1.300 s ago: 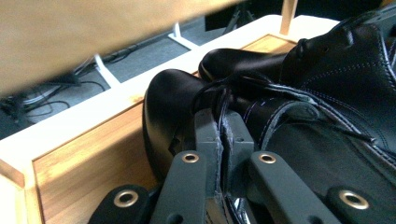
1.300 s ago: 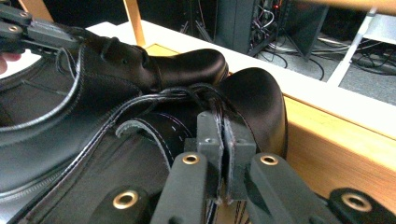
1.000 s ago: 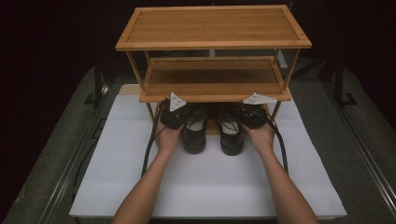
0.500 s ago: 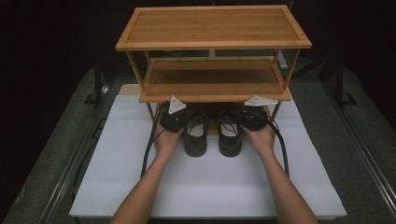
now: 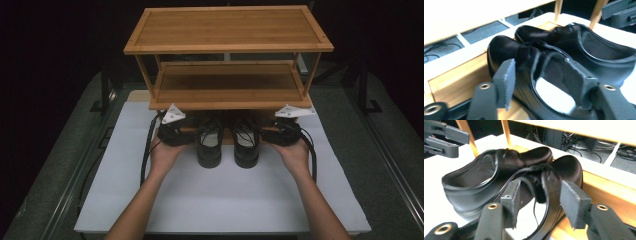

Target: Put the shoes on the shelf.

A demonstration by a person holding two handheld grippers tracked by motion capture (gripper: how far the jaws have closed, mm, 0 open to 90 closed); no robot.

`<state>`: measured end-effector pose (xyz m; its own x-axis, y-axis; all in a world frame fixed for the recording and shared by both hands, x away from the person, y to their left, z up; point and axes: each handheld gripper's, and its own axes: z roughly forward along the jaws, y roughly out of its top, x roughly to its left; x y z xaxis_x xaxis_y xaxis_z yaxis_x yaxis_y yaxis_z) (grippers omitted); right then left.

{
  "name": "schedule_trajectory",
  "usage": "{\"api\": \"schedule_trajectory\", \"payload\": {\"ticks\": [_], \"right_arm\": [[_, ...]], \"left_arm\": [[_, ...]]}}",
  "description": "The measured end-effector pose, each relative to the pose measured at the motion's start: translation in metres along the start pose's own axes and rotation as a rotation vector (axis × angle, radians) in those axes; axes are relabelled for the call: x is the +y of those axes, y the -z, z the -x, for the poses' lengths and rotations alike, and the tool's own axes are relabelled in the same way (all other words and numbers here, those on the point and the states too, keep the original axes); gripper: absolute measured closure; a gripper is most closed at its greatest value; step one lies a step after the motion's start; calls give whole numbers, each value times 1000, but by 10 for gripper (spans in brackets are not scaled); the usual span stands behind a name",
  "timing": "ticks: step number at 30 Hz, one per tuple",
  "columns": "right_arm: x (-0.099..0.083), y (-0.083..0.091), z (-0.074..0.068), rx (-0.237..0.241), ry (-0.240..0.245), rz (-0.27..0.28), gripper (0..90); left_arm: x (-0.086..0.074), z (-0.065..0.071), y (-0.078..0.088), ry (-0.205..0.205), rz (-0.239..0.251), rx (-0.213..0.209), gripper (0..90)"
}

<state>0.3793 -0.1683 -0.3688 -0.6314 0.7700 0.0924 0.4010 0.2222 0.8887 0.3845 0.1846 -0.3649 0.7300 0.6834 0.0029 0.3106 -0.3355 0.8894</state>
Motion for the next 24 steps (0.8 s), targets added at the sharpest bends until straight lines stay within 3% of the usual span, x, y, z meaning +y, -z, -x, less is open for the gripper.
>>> {"api": "schedule_trajectory", "payload": {"ticks": [5, 10, 17, 24], "right_arm": [[-17, 17, -10, 24, 6, -18, 435], [-39, 22, -15, 41, -4, -55, 405], [-61, 17, -18, 66, -2, -107, 353], [-75, 0, -20, 94, 11, -182, 280]], "left_arm": [[-17, 6, 17, -6, -25, -59, 313], [-36, 11, 21, -18, -69, -76, 285], [-58, 16, 8, -38, -139, -94, 257], [-66, 21, -7, -68, -190, -123, 180]]}}
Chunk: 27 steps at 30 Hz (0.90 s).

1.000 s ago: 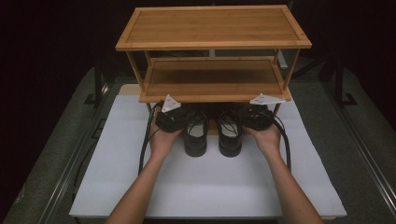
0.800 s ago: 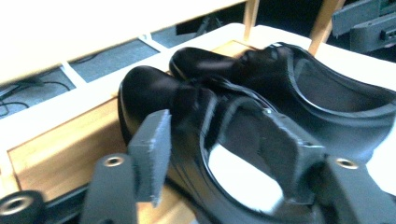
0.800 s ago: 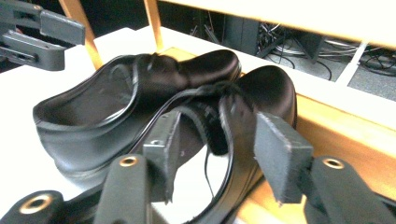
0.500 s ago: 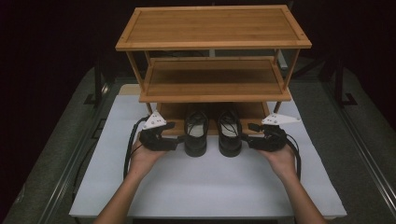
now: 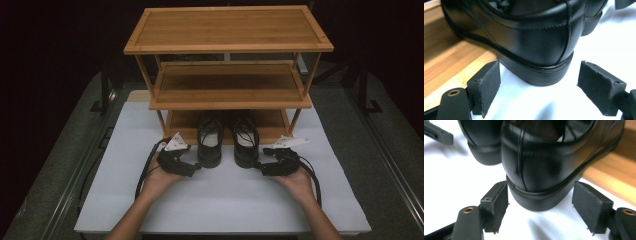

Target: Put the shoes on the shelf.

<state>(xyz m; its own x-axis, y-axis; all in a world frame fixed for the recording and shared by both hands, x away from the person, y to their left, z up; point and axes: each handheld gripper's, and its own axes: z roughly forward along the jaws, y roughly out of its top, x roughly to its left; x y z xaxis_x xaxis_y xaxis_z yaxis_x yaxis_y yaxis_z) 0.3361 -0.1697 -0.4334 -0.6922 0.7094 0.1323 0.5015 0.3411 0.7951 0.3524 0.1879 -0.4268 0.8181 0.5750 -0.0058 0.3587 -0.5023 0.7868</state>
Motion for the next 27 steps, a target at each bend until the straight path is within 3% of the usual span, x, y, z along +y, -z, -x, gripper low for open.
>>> {"api": "schedule_trajectory", "payload": {"ticks": [4, 9, 12, 15, 22, 27], "right_arm": [[-4, -10, 0, 2, 8, -41, 264], [-5, -21, -1, -9, 30, -42, 240], [-5, -24, 0, -2, 20, -39, 223], [-5, -26, -2, -6, 18, -36, 212], [-4, -29, -6, -23, 12, -30, 201], [-4, -30, -10, -22, 7, -20, 218]], "left_arm": [[-3, 0, -10, 1, -23, 6, 163], [-5, 0, -21, -21, -49, 20, 162], [-5, 0, -29, -18, -53, -1, 156], [-4, 5, -36, -48, -82, 27, 134], [-1, 7, -36, -40, -86, 35, 130], [0, 9, -36, -22, -71, 13, 140]]}}
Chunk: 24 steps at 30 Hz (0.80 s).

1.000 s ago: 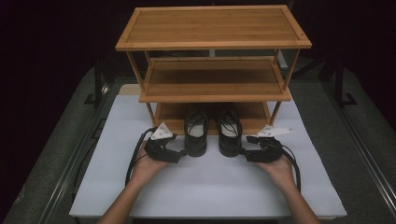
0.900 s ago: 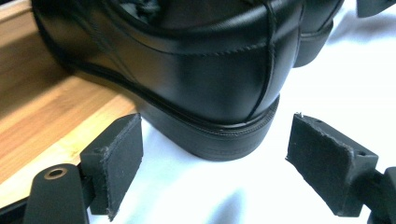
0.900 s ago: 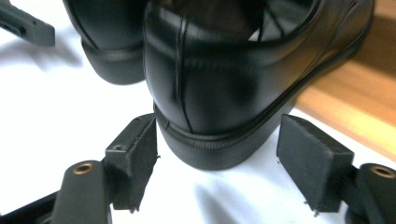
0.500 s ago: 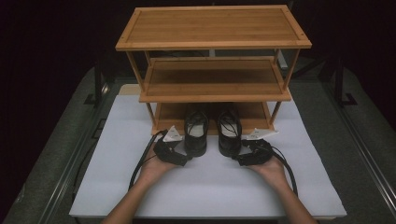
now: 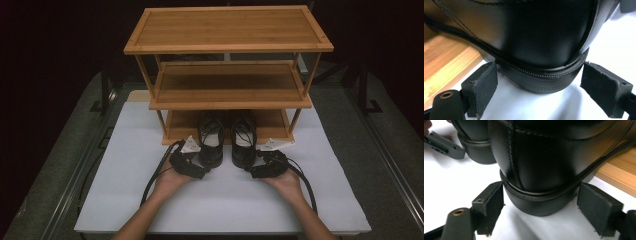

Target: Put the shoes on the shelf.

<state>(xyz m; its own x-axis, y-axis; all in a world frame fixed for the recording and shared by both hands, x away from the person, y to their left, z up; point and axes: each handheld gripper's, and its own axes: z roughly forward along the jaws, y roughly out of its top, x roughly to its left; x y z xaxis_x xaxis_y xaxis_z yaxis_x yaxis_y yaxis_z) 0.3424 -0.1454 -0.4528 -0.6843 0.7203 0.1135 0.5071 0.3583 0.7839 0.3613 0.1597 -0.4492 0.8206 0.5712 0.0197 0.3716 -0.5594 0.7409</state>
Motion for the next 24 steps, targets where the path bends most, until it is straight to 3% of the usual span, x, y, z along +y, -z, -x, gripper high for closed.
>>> {"api": "schedule_trajectory", "payload": {"ticks": [6, 9, 16, 21, 24], "right_arm": [[0, -2, -7, 29, 9, 13, 246], [-1, -4, -12, -8, 12, 18, 257], [5, 0, -15, -17, -5, 43, 265], [16, 7, -9, 9, -40, 97, 265], [23, 8, -6, 7, -32, 96, 265]], "left_arm": [[2, 12, -3, -6, 3, -2, 143], [4, 16, -5, -15, -6, 31, 142], [10, 12, 2, 27, 29, 19, 147], [19, 8, 6, 37, 47, 20, 148], [23, 4, 5, 39, 44, 21, 148]]}}
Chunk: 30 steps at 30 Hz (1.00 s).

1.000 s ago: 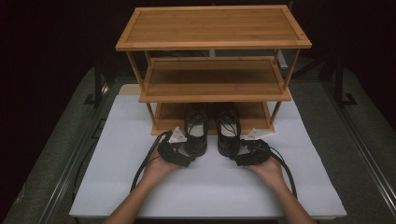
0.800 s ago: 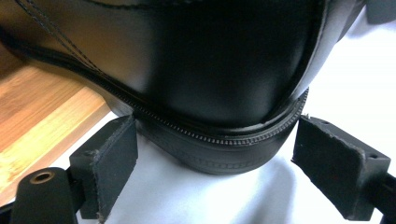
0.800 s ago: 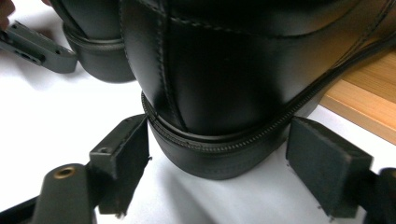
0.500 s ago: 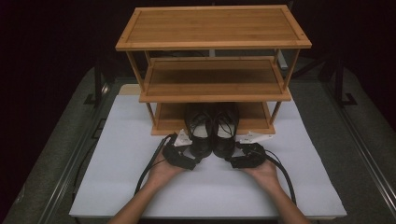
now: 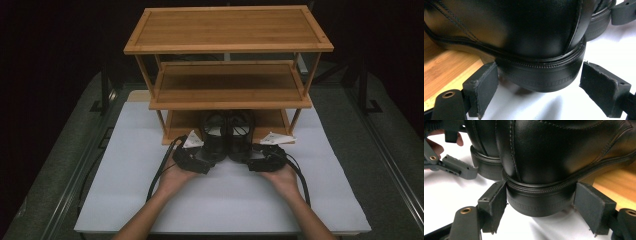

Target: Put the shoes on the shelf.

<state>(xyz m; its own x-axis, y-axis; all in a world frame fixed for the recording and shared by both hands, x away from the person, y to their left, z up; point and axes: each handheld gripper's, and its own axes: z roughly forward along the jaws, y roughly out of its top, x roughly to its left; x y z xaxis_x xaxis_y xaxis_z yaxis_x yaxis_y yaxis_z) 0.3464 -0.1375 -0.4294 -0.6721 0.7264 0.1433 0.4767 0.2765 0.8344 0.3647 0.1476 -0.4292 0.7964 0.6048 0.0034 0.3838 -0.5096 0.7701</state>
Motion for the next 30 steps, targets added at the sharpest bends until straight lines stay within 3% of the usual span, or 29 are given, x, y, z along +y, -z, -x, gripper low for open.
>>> {"api": "schedule_trajectory", "payload": {"ticks": [9, 19, 21, 22, 26, 29, 30], "right_arm": [[15, -14, 16, -20, -14, 6, 265], [25, -36, 39, -59, -21, 10, 265], [27, -40, 43, -65, -18, 17, 264], [28, -41, 44, -68, -19, 19, 264], [30, -48, 48, -85, -27, 17, 264], [27, -54, 47, -101, -8, -25, 261], [25, -56, 47, -104, -5, -40, 258]], "left_arm": [[13, -25, -14, 71, 35, -3, 151], [27, -48, -38, 101, 40, 20, 149], [30, -52, -39, 92, 34, 22, 149], [31, -53, -43, 109, 44, 21, 149], [30, -59, -49, 99, 9, 49, 149], [26, -60, -55, 83, -31, 31, 148], [23, -61, -56, 97, -19, 12, 147]]}}
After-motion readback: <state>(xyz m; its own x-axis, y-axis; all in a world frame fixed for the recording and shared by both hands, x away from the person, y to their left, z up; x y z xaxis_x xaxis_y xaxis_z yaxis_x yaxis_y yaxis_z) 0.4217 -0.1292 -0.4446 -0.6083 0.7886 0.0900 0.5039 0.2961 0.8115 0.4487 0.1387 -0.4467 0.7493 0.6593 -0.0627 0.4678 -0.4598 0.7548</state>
